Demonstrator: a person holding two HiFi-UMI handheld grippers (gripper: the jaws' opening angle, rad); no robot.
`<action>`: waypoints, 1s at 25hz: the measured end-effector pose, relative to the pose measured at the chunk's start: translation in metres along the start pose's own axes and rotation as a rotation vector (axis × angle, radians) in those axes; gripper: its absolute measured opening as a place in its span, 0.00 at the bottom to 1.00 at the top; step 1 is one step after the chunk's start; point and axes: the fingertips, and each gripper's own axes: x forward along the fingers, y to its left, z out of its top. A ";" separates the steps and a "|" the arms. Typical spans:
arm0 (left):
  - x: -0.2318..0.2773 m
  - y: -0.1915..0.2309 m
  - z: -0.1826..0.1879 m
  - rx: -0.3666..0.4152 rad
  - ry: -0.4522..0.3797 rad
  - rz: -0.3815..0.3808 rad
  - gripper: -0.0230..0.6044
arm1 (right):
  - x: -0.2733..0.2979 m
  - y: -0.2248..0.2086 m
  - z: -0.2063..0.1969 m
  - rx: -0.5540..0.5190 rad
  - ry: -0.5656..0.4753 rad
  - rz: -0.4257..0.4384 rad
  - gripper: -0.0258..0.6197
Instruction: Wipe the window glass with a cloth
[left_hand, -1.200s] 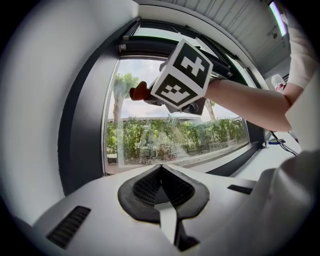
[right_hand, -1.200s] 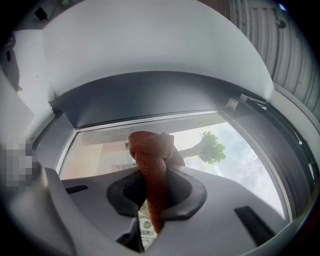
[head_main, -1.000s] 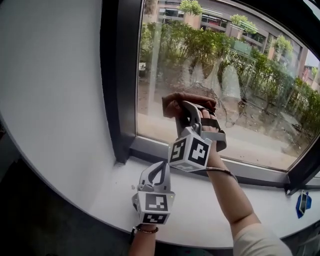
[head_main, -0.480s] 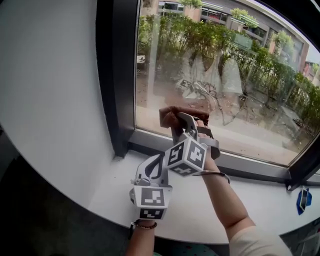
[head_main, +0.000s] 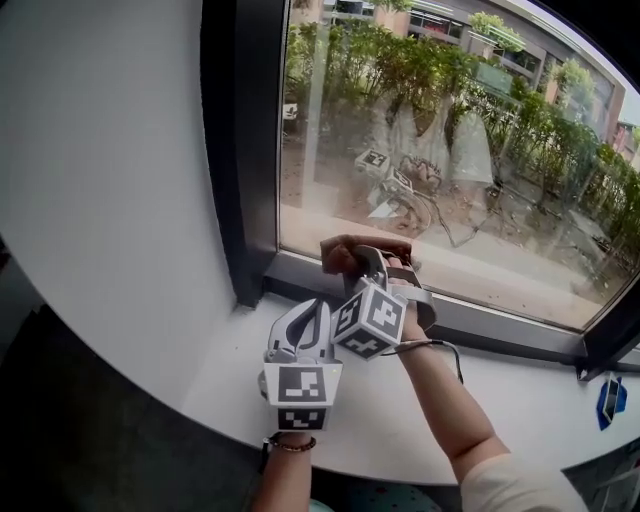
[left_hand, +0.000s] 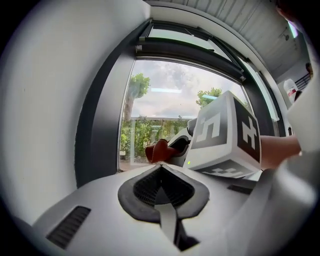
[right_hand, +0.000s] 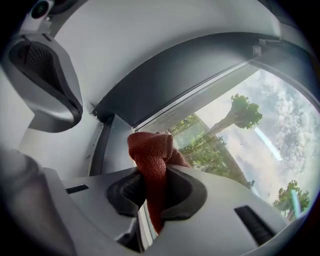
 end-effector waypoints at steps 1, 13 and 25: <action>0.000 0.001 0.000 -0.003 0.000 0.004 0.07 | 0.002 0.005 -0.002 0.024 0.007 0.022 0.15; -0.009 0.023 0.003 -0.029 -0.008 0.070 0.07 | -0.008 0.026 -0.009 0.029 0.018 0.131 0.14; -0.011 0.022 -0.003 -0.103 -0.023 0.035 0.07 | -0.171 -0.255 0.166 -0.228 -0.351 -0.527 0.15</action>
